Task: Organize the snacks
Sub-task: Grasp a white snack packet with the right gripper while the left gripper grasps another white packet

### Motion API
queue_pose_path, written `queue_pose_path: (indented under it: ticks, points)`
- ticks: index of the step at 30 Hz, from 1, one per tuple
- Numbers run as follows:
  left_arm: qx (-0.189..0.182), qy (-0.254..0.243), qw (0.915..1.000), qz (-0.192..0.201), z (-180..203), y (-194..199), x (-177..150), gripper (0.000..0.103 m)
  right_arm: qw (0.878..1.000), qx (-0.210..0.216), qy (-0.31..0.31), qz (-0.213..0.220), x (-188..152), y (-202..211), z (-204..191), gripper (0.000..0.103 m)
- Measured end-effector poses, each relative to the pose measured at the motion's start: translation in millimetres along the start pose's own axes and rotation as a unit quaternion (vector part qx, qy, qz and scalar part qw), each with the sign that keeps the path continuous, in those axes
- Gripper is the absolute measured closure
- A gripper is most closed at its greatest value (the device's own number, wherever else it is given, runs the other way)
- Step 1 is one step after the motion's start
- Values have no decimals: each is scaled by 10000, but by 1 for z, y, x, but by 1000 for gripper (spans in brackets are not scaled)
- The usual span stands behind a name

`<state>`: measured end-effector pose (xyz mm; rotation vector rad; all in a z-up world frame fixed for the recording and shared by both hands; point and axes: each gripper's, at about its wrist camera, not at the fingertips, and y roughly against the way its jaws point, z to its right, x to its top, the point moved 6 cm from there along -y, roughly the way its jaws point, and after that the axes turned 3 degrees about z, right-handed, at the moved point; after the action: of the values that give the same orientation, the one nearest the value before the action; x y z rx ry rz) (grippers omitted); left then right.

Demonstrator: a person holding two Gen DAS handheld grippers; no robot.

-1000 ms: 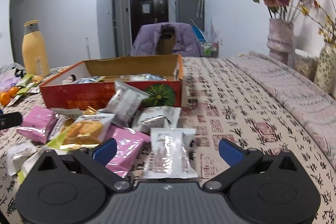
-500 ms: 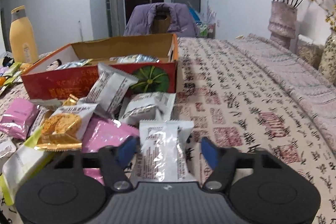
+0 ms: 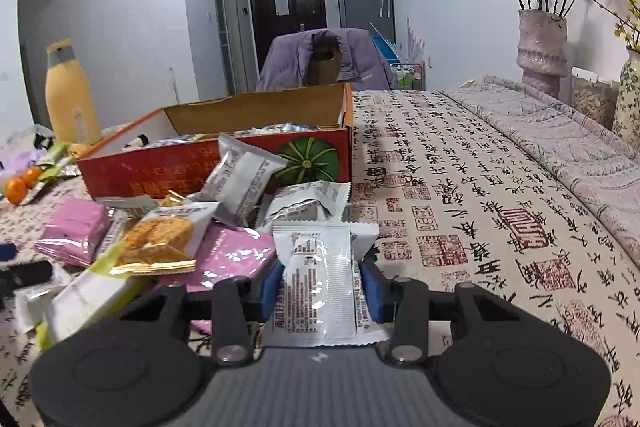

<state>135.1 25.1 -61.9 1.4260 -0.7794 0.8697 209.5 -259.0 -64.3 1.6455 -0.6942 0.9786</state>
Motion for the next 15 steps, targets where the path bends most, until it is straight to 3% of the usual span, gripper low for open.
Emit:
queue_pose_path:
  ticks: [9, 11, 15]
  points:
    - [22, -42, 9997, -239, 3, -3, -14, 0, 9999, 156, 19, 23, -5, 7, -7, 61]
    - [-15, -39, 9997, -260, 4, -3, -15, 5, 9998, 205, 21, 25, -5, 8, -9, 61]
    - [-8, -43, 9995, -319, 6, -4, -17, 34, 9996, 257, 43, 61, -5, 12, -13, 61]
